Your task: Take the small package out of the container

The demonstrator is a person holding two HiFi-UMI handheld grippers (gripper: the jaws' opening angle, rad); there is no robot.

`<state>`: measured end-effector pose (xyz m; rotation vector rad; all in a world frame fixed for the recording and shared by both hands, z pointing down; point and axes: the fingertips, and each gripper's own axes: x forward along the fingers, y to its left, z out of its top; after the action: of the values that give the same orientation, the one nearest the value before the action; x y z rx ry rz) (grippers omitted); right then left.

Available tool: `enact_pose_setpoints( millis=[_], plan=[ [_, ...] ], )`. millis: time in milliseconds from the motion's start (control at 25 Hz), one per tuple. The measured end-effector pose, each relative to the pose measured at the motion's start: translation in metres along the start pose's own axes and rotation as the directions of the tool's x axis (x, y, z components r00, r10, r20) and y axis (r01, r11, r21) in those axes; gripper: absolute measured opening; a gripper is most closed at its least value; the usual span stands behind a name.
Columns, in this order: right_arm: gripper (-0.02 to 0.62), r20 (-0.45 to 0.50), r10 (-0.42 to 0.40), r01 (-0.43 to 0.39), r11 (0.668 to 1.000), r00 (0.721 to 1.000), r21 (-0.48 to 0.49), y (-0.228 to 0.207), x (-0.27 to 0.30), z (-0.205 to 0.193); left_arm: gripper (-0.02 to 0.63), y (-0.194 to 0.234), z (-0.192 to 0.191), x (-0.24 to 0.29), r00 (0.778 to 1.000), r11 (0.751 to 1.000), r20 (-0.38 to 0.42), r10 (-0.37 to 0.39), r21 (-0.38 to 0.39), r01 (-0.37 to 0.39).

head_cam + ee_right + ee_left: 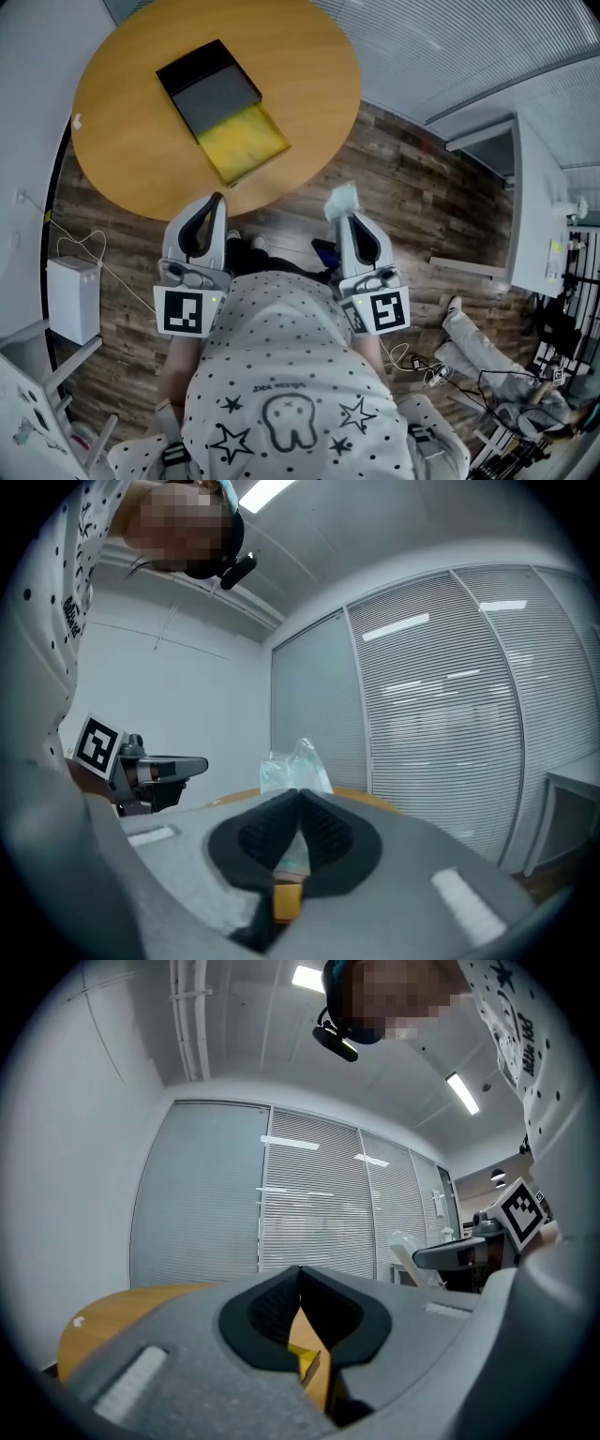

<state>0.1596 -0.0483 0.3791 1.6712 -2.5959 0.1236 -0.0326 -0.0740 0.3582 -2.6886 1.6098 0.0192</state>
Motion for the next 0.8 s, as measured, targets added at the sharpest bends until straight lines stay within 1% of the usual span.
enact_pose_setpoints(
  millis=[280,640,800],
  plan=[
    [0.004,-0.018,-0.002,0.002,1.000,1.000,0.012,-0.0003,-0.0065,-0.0039,0.009,-0.0007,-0.0011,0.0003,1.000,1.000,-0.003,0.002,-0.006,-0.002],
    [0.003,-0.018,-0.003,0.004,1.000,1.000,0.021,-0.0007,-0.0093,-0.0014,0.009,-0.0016,-0.0006,0.0014,1.000,1.000,0.000,-0.002,-0.007,0.002],
    [0.004,-0.021,0.002,-0.002,1.000,1.000,0.009,0.0005,-0.0081,-0.0020,0.009,0.0003,0.0011,0.0014,1.000,1.000,0.014,-0.001,0.023,0.000]
  ],
)
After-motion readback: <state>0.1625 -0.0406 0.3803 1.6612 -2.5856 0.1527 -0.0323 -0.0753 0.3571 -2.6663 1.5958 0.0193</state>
